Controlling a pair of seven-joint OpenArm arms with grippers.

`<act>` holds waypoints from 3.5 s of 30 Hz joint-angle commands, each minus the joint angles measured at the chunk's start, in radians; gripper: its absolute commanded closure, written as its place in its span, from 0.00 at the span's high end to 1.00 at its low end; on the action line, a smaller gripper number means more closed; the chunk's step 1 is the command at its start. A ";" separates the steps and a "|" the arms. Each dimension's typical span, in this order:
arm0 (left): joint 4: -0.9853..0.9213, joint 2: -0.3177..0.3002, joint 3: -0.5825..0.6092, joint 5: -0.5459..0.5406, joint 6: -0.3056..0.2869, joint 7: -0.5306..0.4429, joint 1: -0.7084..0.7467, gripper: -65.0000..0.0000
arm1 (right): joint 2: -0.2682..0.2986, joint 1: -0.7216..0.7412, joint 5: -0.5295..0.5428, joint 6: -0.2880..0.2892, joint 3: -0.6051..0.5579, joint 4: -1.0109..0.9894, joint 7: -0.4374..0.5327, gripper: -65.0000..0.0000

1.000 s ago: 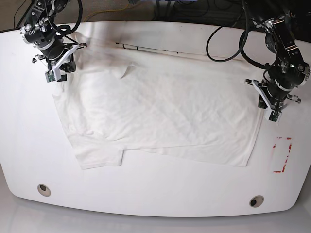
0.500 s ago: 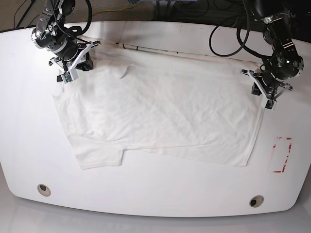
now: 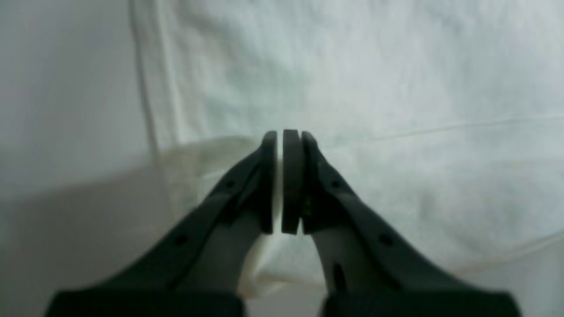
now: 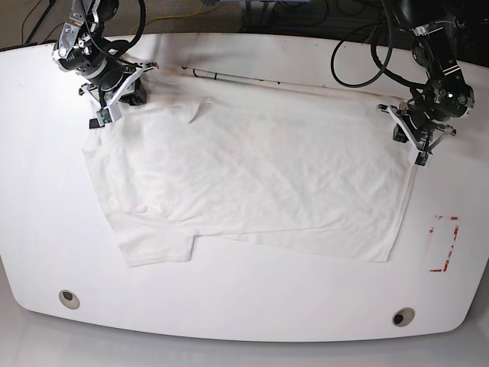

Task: Layout the t-shirt on the table in an organized manner, then fold the t-shirt properly
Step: 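Open both grippers and regrasp the shirt's collar-side edge, then drag the held edge with both grippers away from the hem to straighten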

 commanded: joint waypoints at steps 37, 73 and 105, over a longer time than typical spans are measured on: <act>0.154 -0.024 -0.200 -0.015 -0.001 0.079 0.032 0.59 | 0.006 -0.084 0.021 0.002 0.227 -0.129 0.019 0.60; -0.086 -0.041 -0.105 -0.017 -0.002 0.078 0.027 0.59 | 0.004 -0.071 0.021 0.002 0.226 -0.101 0.018 0.14; 0.005 -0.041 -0.107 -0.011 0.001 0.084 0.199 0.00 | 0.057 -0.108 0.019 0.002 0.226 -0.057 -0.015 0.14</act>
